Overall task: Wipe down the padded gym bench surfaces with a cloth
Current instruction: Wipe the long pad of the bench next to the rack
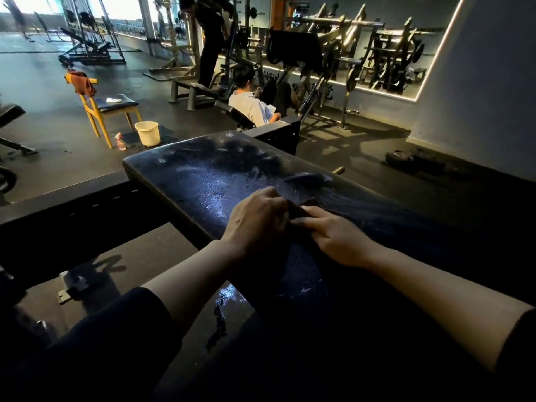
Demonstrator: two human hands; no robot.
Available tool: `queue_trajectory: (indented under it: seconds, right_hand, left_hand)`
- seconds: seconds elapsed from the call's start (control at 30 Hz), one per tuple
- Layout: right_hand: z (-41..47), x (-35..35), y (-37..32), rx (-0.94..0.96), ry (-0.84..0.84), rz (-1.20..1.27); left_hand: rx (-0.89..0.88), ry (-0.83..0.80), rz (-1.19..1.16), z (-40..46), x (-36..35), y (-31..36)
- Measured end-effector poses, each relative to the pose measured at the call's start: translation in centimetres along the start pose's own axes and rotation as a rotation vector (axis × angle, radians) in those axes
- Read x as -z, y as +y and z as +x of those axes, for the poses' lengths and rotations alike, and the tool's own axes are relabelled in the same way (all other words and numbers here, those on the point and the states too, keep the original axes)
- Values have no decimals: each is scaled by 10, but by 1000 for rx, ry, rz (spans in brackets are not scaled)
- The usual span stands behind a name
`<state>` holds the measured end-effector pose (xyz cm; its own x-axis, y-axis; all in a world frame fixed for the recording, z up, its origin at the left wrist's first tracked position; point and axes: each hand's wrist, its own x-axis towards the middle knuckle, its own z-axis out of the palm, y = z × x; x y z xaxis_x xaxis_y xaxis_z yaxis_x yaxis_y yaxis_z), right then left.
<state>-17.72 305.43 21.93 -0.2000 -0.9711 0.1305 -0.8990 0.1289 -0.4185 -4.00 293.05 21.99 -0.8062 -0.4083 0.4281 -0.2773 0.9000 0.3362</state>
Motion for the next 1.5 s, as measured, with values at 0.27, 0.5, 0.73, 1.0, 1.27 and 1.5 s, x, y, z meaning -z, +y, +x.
queue_trajectory:
  seconds: [0.27,0.5,0.73,1.0,1.27,1.5]
  right_hand:
    - [48,17,64,-415,163,-100]
    - [-26,38,59,-146,13,-30]
    - [19,40,91,-499,159,-124]
    - [-44,47,69,-245,21,-103]
    - [42,36,90,-546,129,-171]
    - [-6,39,74,-316,45,-160]
  left_hand:
    - [-79,-140,-5,4,-26,-3]
    - [-88,-195,11,6,-26,-8]
    - [-92,-220,47,7,-22,2]
    - [-130,-265,108,6,-25,-2]
    - [-154,-214,75,10,-31,-4]
    - [-190,-270,108,12,-29,-7]
